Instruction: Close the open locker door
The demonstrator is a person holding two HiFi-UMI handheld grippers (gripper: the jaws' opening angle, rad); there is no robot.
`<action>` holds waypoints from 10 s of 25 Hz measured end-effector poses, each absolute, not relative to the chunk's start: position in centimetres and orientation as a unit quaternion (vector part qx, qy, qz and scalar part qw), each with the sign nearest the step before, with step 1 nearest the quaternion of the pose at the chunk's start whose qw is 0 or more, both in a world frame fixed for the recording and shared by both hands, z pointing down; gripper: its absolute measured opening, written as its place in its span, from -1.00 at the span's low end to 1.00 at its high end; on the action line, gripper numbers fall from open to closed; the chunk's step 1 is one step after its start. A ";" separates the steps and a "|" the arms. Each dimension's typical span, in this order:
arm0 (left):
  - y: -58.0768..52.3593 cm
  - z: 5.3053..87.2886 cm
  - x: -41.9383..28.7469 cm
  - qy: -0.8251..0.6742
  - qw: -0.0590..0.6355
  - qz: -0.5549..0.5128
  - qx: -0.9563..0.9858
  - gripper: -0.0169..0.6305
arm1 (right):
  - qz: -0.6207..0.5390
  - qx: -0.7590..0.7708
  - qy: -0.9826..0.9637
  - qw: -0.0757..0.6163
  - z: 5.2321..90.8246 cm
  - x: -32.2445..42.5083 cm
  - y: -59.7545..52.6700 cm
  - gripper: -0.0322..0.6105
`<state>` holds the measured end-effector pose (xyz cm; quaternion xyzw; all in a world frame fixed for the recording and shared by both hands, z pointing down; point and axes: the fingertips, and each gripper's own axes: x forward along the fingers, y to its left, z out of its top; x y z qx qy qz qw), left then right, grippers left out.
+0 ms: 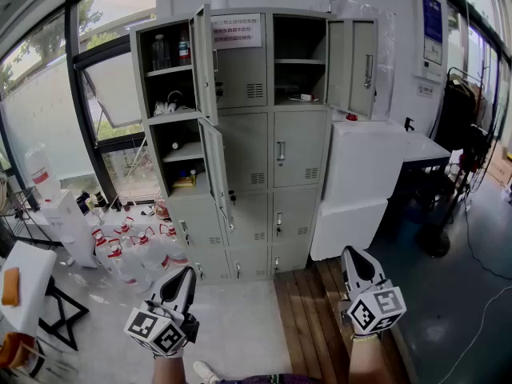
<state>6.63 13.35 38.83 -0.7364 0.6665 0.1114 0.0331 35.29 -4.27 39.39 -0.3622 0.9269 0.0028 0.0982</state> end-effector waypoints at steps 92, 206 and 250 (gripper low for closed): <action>-23.1 37.3 -11.8 0.588 0.037 0.072 -0.805 -0.17 | -0.039 -0.258 0.959 0.108 37.6 6.3 -28.7 -0.88; -23.8 42.3 -46.9 0.735 -0.018 -0.001 -0.678 -0.62 | -0.075 -0.243 0.966 0.053 42.3 -21.3 -28.1 -0.88; -30.2 42.3 -55.0 0.775 -0.056 0.023 -0.629 -0.84 | -0.086 -0.269 0.958 0.044 43.6 -22.8 -30.6 -0.88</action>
